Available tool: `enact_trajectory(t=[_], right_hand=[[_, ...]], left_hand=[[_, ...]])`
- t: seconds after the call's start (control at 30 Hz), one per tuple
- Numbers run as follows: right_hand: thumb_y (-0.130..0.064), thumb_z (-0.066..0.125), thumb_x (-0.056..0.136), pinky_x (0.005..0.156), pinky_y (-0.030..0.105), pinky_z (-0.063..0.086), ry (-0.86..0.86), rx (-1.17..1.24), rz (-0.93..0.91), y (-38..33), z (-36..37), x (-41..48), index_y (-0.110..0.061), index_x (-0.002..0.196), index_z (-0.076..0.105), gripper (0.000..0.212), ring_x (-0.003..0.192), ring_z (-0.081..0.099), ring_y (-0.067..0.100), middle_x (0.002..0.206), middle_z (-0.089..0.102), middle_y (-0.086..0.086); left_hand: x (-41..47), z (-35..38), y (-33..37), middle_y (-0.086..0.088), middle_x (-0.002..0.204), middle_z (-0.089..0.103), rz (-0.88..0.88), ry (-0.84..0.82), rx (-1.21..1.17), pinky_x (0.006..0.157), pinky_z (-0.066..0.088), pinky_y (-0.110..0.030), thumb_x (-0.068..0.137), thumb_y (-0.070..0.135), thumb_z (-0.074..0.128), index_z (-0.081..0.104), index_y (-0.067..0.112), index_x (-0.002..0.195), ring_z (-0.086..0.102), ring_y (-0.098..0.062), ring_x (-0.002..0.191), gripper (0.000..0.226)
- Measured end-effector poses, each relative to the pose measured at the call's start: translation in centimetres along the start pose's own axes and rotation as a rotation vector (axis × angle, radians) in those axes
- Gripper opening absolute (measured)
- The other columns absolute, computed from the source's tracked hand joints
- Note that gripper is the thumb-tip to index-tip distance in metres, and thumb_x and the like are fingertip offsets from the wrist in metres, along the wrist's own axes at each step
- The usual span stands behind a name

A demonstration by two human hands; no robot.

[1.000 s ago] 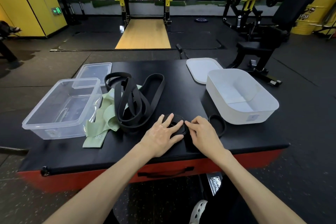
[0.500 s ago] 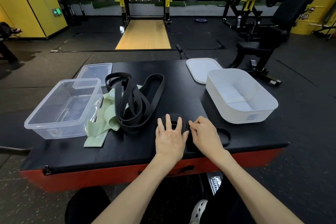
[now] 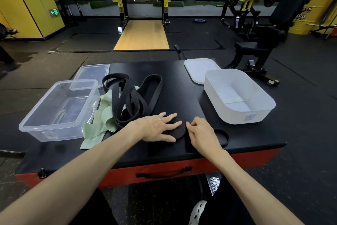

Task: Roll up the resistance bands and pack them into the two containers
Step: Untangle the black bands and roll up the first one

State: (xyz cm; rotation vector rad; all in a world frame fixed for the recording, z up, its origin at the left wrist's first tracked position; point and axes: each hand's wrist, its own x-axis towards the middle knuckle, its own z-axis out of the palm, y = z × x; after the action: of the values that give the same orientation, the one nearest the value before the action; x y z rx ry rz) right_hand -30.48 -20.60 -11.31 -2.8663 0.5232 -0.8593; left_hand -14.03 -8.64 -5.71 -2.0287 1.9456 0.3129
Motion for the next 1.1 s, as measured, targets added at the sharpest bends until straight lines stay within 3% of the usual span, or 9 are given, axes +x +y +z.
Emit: enact_trajectory(t=[0.17,0.3,0.47,0.77,0.87,1.0,1.1], right_hand=[[0.003,0.076,0.072,0.055,0.022,0.039,0.013,0.041,0.018,0.0,0.3,0.0,-0.001,0.082,0.072,0.011,0.055,0.049,0.025,0.066,0.05,0.006],[0.004,0.071,0.073,0.061,0.025,0.045,-0.024,0.108,0.076,0.0,0.1,-0.2,0.002,0.098,0.072,0.025,0.063,0.056,0.028,0.073,0.055,0.009],[0.004,0.064,0.081,0.062,0.032,0.049,-0.079,0.123,0.11,0.2,-0.1,0.2,0.001,0.105,0.07,0.026,0.07,0.056,0.032,0.079,0.056,0.011],[-0.002,0.053,0.09,0.073,0.035,0.049,-0.13,0.103,0.147,0.1,-0.6,0.1,-0.003,0.12,0.063,0.032,0.094,0.055,0.03,0.102,0.059,0.014],[0.002,0.061,0.084,0.067,0.033,0.05,-0.102,0.085,0.146,-0.1,-0.7,-0.4,-0.003,0.115,0.067,0.032,0.089,0.058,0.031,0.097,0.06,0.013],[0.008,0.08,0.057,0.06,0.024,0.05,-0.07,0.006,0.068,-0.1,-0.6,-0.5,-0.004,0.098,0.073,0.043,0.068,0.06,0.027,0.081,0.061,0.009],[0.007,0.079,0.057,0.061,0.023,0.05,-0.056,-0.003,0.044,0.2,-0.5,-0.4,-0.004,0.097,0.074,0.042,0.066,0.058,0.025,0.079,0.061,0.008]], left_hand=[[-0.1,1.8,1.4,0.004,0.16,-0.008,-0.091,0.124,-0.159,0.118,0.018,-0.042,0.094,0.062,0.026,0.0,0.036,0.151,0.0,-0.027,0.147,0.068],[0.1,2.5,2.7,0.003,0.161,-0.004,-0.179,0.203,-0.195,0.118,0.02,-0.04,0.094,0.063,0.025,0.003,0.035,0.152,0.002,-0.028,0.147,0.068],[0.3,3.5,4.7,0.003,0.161,0.002,-0.324,0.324,-0.181,0.113,0.029,-0.037,0.094,0.064,0.022,0.003,0.034,0.152,0.005,-0.029,0.147,0.068],[1.6,3.6,7.9,-0.012,0.159,0.006,-0.546,0.362,-0.193,0.112,0.028,-0.041,0.097,0.059,0.02,0.006,0.023,0.152,0.012,-0.042,0.142,0.068],[1.9,3.2,9.0,-0.016,0.159,0.007,-0.616,0.348,-0.192,0.109,0.031,-0.042,0.098,0.058,0.02,0.006,0.019,0.152,0.013,-0.045,0.141,0.068],[1.8,2.9,8.5,-0.02,0.158,0.007,-0.572,0.307,-0.131,0.113,0.022,-0.045,0.097,0.059,0.019,0.006,0.017,0.152,0.012,-0.044,0.142,0.07],[1.5,3.1,6.1,-0.015,0.159,0.002,-0.336,0.307,-0.066,0.119,0.007,-0.04,0.097,0.058,0.019,0.006,0.013,0.152,0.003,-0.032,0.146,0.073]])
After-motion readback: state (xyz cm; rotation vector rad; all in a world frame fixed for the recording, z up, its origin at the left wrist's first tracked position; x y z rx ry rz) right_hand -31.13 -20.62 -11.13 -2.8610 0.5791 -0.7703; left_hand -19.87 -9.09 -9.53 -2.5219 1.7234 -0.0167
